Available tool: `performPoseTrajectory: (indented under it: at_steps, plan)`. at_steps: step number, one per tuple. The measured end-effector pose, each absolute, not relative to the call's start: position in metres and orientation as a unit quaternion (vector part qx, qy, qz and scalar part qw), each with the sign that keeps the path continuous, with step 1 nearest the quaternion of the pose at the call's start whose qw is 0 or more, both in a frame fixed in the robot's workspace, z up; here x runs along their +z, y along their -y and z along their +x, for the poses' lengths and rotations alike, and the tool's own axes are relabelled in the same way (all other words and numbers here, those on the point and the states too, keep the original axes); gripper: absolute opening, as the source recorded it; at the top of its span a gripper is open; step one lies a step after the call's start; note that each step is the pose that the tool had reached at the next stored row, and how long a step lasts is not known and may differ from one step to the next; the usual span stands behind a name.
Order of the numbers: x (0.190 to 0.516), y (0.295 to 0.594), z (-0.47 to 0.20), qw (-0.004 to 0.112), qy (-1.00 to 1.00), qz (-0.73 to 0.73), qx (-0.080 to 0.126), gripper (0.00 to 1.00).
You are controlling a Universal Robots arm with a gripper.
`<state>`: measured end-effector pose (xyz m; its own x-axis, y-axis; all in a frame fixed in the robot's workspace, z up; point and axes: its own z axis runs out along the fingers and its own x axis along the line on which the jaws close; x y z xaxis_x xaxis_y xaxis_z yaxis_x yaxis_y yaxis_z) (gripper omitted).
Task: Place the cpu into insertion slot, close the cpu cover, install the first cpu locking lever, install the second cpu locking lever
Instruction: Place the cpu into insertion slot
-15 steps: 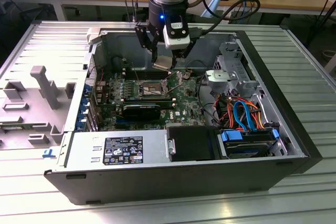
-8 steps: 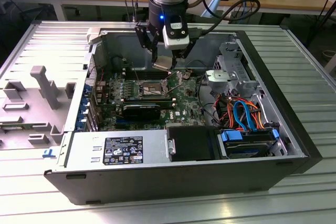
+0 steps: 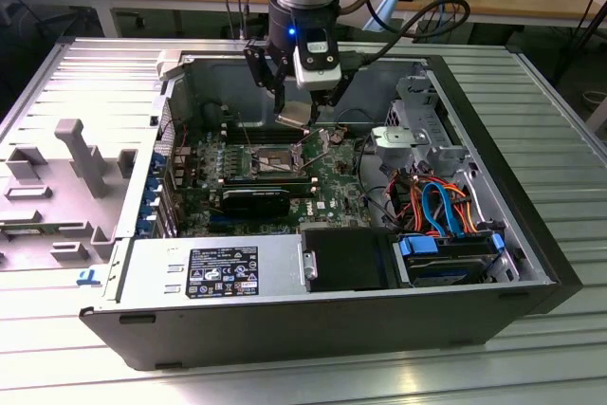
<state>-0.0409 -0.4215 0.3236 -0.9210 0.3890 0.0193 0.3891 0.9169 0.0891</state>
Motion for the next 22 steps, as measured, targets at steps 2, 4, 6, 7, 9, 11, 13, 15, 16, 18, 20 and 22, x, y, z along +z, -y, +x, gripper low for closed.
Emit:
performPoseTrajectory:
  at_steps: [2, 4, 6, 7, 9, 11, 13, 15, 16, 18, 20, 22]
  plan:
    - [0.3234, 0.4215, -0.0409, 0.0, 0.979, -0.201, -0.046, 0.54]
    - [0.3233, 0.4215, -0.0409, 0.0, 0.978, -0.203, -0.046, 0.54]
    - [0.3232, 0.4215, -0.0409, 0.0, 0.978, -0.204, -0.046, 0.54]
    - [0.3231, 0.4215, -0.0409, 0.0, 0.978, -0.205, -0.046, 0.54]
    - [0.323, 0.4215, -0.0409, 0.0, 0.977, -0.206, -0.046, 0.54]
    - [0.3229, 0.4215, -0.0409, 0.0, 0.977, -0.207, -0.046, 0.54]
    - [0.3227, 0.4215, -0.0409, 0.0, 0.977, -0.21, -0.046, 0.54]
    - [0.3226, 0.4215, -0.0409, 0.0, 0.976, -0.211, -0.046, 0.54]
    - [0.3226, 0.4215, -0.0409, 0.0, 0.976, -0.212, -0.046, 0.54]
    - [0.3224, 0.4215, -0.0409, 0.0, 0.976, -0.213, -0.046, 0.54]
    - [0.3223, 0.4215, -0.0409, 0.0, 0.976, -0.215, -0.046, 0.54]
    - [0.3222, 0.4215, -0.0409, 0.0, 0.975, -0.216, -0.046, 0.54]
